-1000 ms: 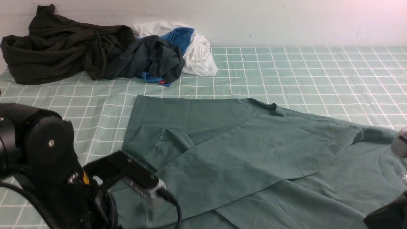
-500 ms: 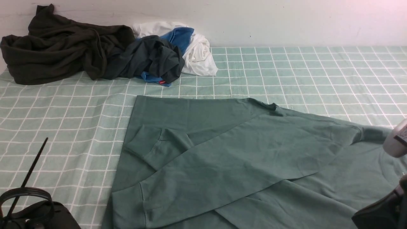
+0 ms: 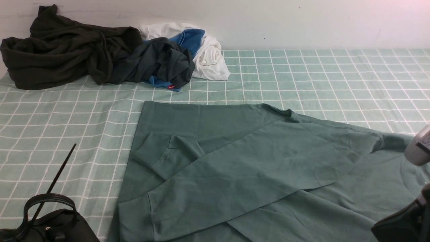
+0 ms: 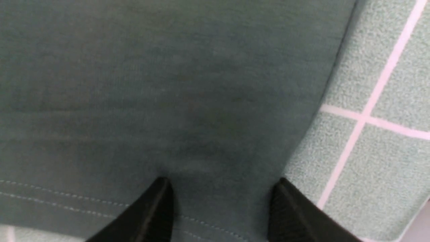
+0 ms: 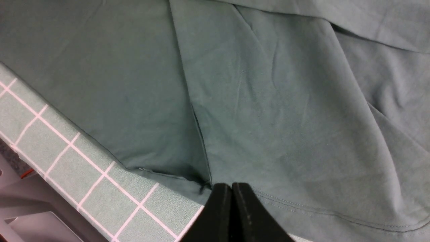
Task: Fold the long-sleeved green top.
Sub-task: Use both arms simultaneously to clamp the lower edge of the clothing fabric
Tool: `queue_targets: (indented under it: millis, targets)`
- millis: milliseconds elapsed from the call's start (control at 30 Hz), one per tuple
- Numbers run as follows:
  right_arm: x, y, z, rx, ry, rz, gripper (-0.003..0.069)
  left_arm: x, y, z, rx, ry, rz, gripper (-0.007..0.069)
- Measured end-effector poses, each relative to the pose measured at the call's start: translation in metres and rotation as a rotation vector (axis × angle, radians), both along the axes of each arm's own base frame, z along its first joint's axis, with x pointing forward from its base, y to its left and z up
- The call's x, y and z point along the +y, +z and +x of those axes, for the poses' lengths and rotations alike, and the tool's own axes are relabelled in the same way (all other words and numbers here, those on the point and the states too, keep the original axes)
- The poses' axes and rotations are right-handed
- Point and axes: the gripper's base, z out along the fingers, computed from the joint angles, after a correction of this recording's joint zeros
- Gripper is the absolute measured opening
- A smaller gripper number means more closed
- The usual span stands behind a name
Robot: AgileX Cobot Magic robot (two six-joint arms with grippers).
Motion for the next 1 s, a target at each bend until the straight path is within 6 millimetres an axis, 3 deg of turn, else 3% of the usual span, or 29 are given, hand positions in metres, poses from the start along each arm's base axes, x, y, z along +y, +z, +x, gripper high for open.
queue_targets:
  millis: [300,367,500,567,700,900,1000]
  targets:
    - [0.0,0.0,0.001,-0.014,0.005,0.001,-0.0014,-0.001,0.0,0.001,-0.007,-0.001,-0.002,0.033]
    - [0.0,0.001,0.001,-0.018,0.004,0.002,-0.0014,-0.001,0.0,0.001,-0.008,0.018,-0.002,0.0265]
    - [0.0,0.001,0.001,-0.019,0.005,0.002,-0.0014,-0.002,0.0,0.002,-0.018,0.089,-0.01,0.005]
    - [0.0,0.001,0.001,-0.022,0.006,-0.001,-0.0014,-0.003,0.002,0.003,-0.023,0.117,-0.011,0.0022]
    - [0.0,0.001,0.002,-0.026,0.01,-0.009,-0.0014,-0.006,0.009,0.007,-0.013,0.169,0.01,0.0006]
    - [-0.001,0.0,0.002,-0.037,0.034,-0.022,-0.0014,-0.009,0.046,0.011,-0.037,0.202,-0.003,0.0006]
    - [-0.001,0.0,0.001,-0.04,0.054,-0.031,-0.0008,-0.008,0.055,0.011,-0.067,0.201,-0.038,0.0006]
